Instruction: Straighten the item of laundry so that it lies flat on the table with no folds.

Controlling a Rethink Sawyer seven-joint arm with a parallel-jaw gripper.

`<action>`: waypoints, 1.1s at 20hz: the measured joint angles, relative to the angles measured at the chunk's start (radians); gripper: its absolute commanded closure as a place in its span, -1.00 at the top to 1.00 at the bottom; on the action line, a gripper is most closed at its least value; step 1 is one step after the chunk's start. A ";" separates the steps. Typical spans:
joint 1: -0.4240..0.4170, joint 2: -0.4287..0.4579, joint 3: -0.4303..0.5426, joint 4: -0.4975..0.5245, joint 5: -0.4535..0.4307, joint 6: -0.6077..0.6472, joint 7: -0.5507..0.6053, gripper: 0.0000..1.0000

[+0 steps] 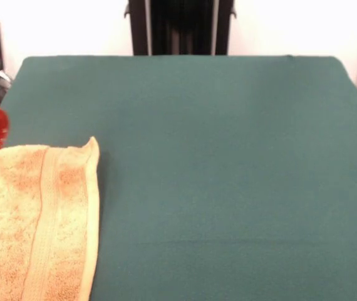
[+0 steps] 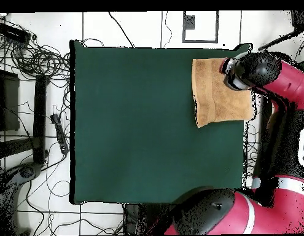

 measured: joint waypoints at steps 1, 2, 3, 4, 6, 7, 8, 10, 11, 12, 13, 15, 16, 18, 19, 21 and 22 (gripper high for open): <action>-0.005 0.005 -0.005 -0.003 -0.008 -0.004 0.000 1.00; -0.006 0.009 -0.009 -0.005 -0.015 -0.006 0.000 1.00; -0.005 0.017 -0.017 -0.011 -0.027 -0.008 0.000 1.00; -0.004 0.022 -0.021 -0.015 -0.034 -0.008 0.000 1.00; 0.001 0.033 -0.027 -0.024 -0.056 -0.008 0.000 1.00; 0.005 0.039 -0.030 -0.030 -0.070 -0.008 0.000 1.00; 0.011 0.047 -0.032 -0.035 -0.087 -0.008 0.000 1.00; 0.014 0.051 -0.032 -0.038 -0.098 -0.008 0.000 1.00; 0.019 0.055 -0.032 -0.042 -0.112 -0.008 0.000 1.00; 0.020 0.057 -0.033 -0.044 -0.115 -0.008 0.000 1.00; 0.020 0.058 -0.033 -0.045 -0.116 -0.008 0.000 1.00; 0.022 0.064 -0.036 -0.048 -0.119 -0.008 0.000 1.00; 0.022 0.068 -0.037 -0.050 -0.119 -0.009 0.000 1.00; 0.022 0.076 -0.043 -0.051 -0.121 -0.009 0.000 1.00; 0.022 0.078 -0.045 -0.051 -0.121 -0.009 0.000 1.00; 0.022 0.082 -0.053 -0.051 -0.121 -0.009 0.000 1.00; 0.022 0.084 -0.056 -0.052 -0.121 -0.009 0.000 1.00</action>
